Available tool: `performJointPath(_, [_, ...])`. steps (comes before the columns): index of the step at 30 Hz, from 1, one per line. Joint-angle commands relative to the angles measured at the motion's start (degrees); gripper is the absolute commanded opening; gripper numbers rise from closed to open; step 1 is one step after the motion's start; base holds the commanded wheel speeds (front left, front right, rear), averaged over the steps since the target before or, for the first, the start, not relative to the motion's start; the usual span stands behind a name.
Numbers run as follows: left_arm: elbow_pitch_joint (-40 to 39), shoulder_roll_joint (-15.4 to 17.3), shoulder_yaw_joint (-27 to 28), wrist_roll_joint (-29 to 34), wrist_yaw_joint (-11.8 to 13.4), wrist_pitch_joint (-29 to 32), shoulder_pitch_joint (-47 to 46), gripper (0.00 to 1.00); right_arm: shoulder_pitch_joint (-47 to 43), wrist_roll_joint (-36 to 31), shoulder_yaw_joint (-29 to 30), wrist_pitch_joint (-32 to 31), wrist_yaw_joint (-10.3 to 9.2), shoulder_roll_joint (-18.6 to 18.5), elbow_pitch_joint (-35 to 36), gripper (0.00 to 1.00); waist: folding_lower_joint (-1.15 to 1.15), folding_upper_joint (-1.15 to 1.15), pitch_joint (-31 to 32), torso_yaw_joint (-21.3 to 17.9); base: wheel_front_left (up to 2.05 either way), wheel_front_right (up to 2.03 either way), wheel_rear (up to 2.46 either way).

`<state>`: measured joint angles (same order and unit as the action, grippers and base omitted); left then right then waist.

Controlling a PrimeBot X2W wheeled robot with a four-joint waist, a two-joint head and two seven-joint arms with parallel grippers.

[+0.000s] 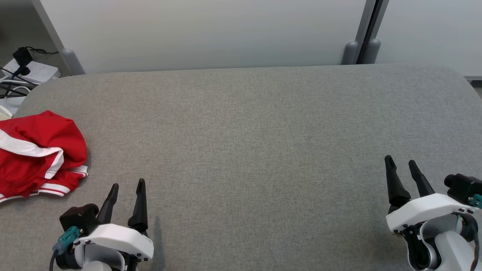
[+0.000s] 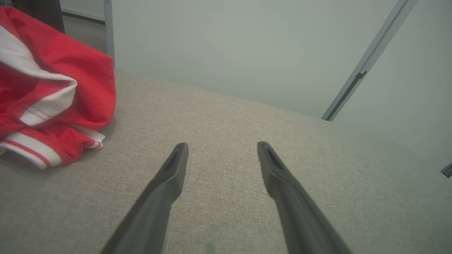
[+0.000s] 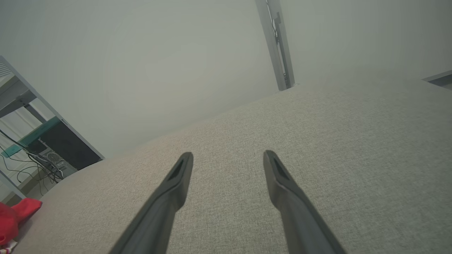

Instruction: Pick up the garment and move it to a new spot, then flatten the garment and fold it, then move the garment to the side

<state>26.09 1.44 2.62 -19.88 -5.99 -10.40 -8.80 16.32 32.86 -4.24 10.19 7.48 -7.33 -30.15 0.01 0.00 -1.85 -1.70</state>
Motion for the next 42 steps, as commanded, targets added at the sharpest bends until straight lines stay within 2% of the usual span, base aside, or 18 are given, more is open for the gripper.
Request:
performJointPath(1, [-2.09, 1.09, 1.07, 2.24, 0.49, -0.92, -3.58, 1.00, 2.61, -1.91, -1.30, 1.13, 0.01, -0.79, 1.55, 1.00, 0.00, 0.00, -0.08, -0.03, 0.00, 0.00, 0.00])
performJointPath(11, [-0.97, 1.23, 0.95, 9.08, 1.44, -2.43, -4.17, 1.00, 3.62, -7.25, -2.22, 2.64, 0.01, -1.39, 0.53, 1.00, 0.00, 0.00, -0.26, -0.13, 0.00, 0.00, 0.00])
performJointPath(23, [1.15, 1.44, 1.86, 18.36, 3.45, -4.60, -5.42, 1.00, 5.14, -16.65, -0.89, 4.81, 0.01, -1.65, -1.46, 1.00, 0.00, 0.00, -0.41, -0.09, 0.00, 0.00, 0.00])
performJointPath(33, [1.36, 1.44, 2.83, 17.56, 4.98, -4.60, -5.11, 1.00, 4.84, -19.40, 2.83, 4.81, 0.01, -0.63, -1.72, 1.00, 0.00, 0.00, -0.48, -0.24, 0.00, 0.00, 0.00])
performJointPath(42, [1.31, 1.44, 2.65, 17.24, 5.10, -4.60, -4.91, 1.00, 4.72, -20.36, 1.59, 4.81, 0.01, -0.52, -1.43, 1.00, 0.00, 0.00, -0.34, 0.39, 0.00, 0.00, 0.00])
